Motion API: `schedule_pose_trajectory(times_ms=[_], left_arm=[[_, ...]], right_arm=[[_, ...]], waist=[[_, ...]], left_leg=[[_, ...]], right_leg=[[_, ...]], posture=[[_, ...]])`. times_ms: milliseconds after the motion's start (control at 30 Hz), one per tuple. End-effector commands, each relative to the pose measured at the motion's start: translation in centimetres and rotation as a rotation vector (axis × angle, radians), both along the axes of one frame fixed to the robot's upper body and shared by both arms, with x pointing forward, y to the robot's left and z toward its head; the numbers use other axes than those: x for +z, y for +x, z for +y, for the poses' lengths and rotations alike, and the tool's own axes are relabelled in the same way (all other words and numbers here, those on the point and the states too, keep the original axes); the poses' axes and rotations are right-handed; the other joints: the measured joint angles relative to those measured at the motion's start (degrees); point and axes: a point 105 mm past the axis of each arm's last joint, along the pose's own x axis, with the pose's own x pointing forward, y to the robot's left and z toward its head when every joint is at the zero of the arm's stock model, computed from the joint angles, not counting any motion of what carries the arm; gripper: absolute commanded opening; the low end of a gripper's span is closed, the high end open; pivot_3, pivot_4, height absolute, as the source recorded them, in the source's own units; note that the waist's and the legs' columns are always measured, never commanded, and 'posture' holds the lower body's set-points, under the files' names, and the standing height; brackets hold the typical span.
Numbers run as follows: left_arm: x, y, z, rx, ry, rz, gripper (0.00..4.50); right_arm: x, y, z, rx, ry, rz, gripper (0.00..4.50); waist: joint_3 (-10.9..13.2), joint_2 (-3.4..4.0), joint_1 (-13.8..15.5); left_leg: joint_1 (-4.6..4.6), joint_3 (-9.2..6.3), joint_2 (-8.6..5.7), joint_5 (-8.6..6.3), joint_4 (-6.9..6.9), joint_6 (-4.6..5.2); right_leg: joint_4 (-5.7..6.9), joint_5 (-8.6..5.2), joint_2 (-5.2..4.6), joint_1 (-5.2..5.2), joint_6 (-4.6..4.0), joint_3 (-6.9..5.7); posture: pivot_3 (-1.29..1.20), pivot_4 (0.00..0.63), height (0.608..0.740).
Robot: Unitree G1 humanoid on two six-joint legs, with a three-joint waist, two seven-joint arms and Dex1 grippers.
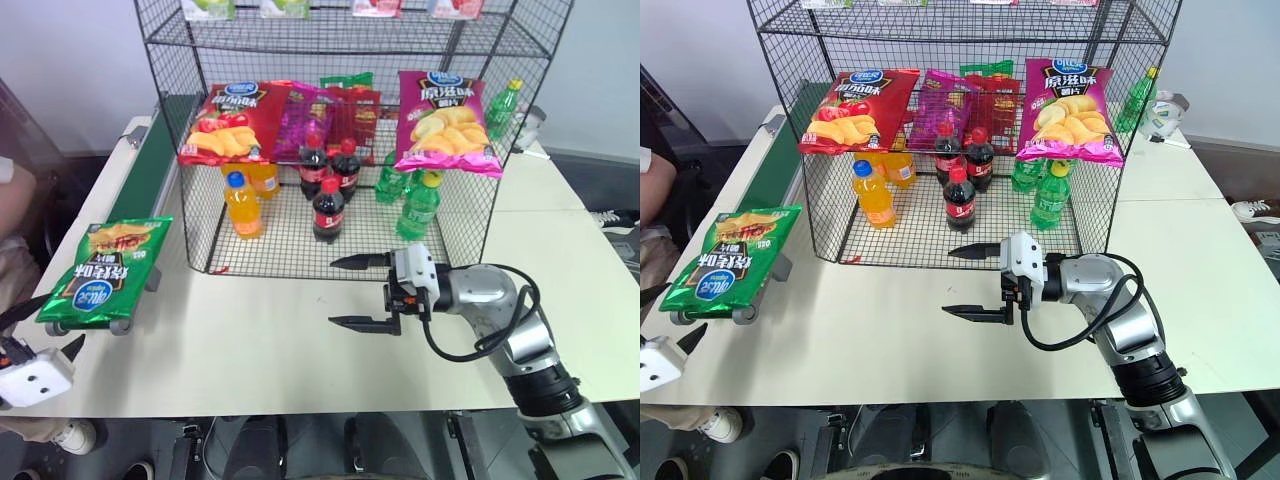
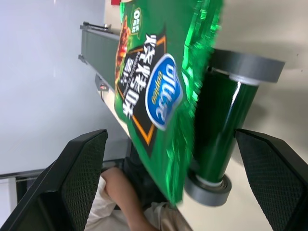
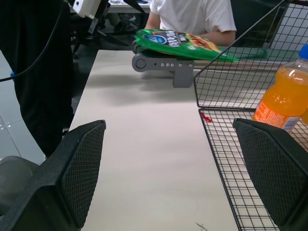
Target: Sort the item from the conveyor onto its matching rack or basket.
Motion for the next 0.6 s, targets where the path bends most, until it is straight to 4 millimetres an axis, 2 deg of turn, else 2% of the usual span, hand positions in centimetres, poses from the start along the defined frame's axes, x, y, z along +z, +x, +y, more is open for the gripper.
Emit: schedule_pose_trajectory(times_ms=[33,367,467,600], left_arm=[[-0.1,0.4,0.0,-0.001,-0.002,-0.024,4.50],[-1.7,2.0,-1.3,-0.040,-0.062,-0.015,4.50],[-1.8,2.1,-1.5,-0.052,-0.079,-0.008,3.16],[-1.1,2.2,-1.6,-0.069,-0.075,-0.022,1.15]], right_arm=[[0.8,0.2,-0.3,-0.010,0.002,-0.054,4.43],[1.3,0.6,-0.7,-0.036,-0.015,-0.077,4.43],[1.4,0.6,-0.7,-0.041,-0.016,-0.082,4.50],[1.4,0.8,-0.6,-0.047,-0.016,-0.088,4.50]], waist=[[0.00,0.00,0.01],[-0.01,0.00,0.02],[-0.01,-0.01,0.02],[-0.01,-0.01,0.16]], left_leg=[[0.00,0.00,0.00,0.00,0.00,0.00],[0.00,0.00,-0.01,0.00,0.02,0.00],[0.00,0.00,-0.01,0.00,0.02,0.00],[0.00,0.00,0.00,0.00,0.03,0.00]], right_leg=[[0.00,0.00,0.00,0.00,0.00,0.00],[0.02,0.00,0.00,0.01,0.01,-0.02],[0.04,0.00,0.00,0.01,0.01,-0.04],[0.04,0.00,0.00,0.01,0.01,-0.04]], posture=[[0.00,0.150,0.739],[0.00,0.150,0.739],[0.00,0.150,0.739],[0.00,0.150,0.739]])
